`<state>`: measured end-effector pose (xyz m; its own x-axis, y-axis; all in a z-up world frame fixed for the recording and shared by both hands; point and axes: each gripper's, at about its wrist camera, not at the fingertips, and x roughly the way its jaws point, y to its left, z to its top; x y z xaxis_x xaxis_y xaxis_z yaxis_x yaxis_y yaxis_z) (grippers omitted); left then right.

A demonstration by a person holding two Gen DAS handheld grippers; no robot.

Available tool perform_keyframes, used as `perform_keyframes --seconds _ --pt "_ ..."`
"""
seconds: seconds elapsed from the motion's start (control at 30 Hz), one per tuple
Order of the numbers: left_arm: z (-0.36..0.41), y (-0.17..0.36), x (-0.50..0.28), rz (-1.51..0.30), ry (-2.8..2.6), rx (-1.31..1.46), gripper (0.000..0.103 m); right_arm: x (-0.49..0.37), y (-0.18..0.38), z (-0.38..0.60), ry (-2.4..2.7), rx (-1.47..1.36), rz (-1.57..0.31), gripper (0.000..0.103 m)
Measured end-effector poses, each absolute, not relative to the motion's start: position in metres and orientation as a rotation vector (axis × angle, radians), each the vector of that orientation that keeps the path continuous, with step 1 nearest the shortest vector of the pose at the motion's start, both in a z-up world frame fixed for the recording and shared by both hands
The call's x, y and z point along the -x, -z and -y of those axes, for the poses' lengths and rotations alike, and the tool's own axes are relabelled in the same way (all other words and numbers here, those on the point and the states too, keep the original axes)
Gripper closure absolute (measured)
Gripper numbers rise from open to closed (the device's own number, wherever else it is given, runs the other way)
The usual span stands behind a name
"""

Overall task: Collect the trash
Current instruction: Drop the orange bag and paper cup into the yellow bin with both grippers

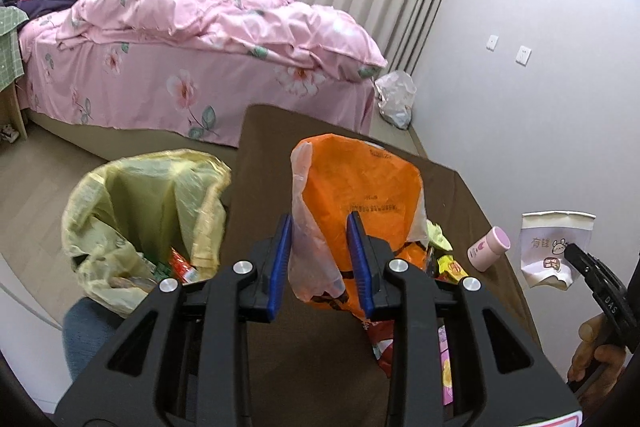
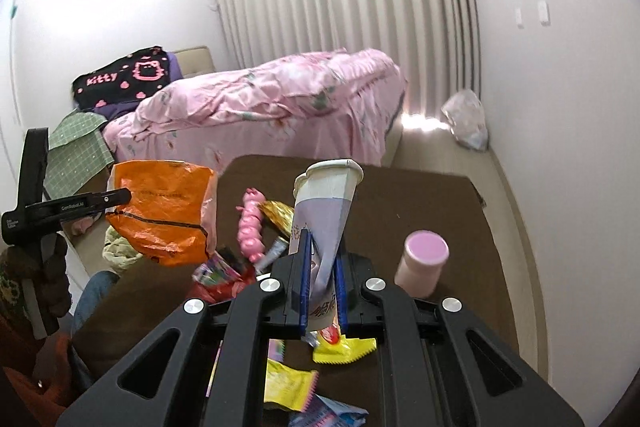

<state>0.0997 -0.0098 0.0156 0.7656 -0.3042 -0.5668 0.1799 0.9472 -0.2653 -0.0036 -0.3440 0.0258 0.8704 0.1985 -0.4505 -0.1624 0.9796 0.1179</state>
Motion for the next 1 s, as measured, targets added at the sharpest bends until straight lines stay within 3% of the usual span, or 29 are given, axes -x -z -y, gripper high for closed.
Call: perform_keyframes --seconds 0.47,0.63,0.83,1.0 --pt "-0.070 -0.056 -0.096 -0.492 -0.091 0.074 0.076 -0.004 -0.073 0.275 -0.349 0.062 -0.411 0.092" --pt "-0.101 -0.051 -0.095 -0.463 -0.194 0.089 0.076 -0.014 -0.077 0.253 -0.397 0.089 -0.416 0.092" --pt "-0.121 -0.035 -0.101 -0.487 -0.208 0.126 0.086 -0.032 -0.075 0.224 -0.460 0.104 -0.446 0.092" --pt "-0.137 -0.017 -0.098 -0.532 -0.161 0.225 0.087 -0.041 -0.071 0.204 -0.501 0.110 -0.462 0.092"
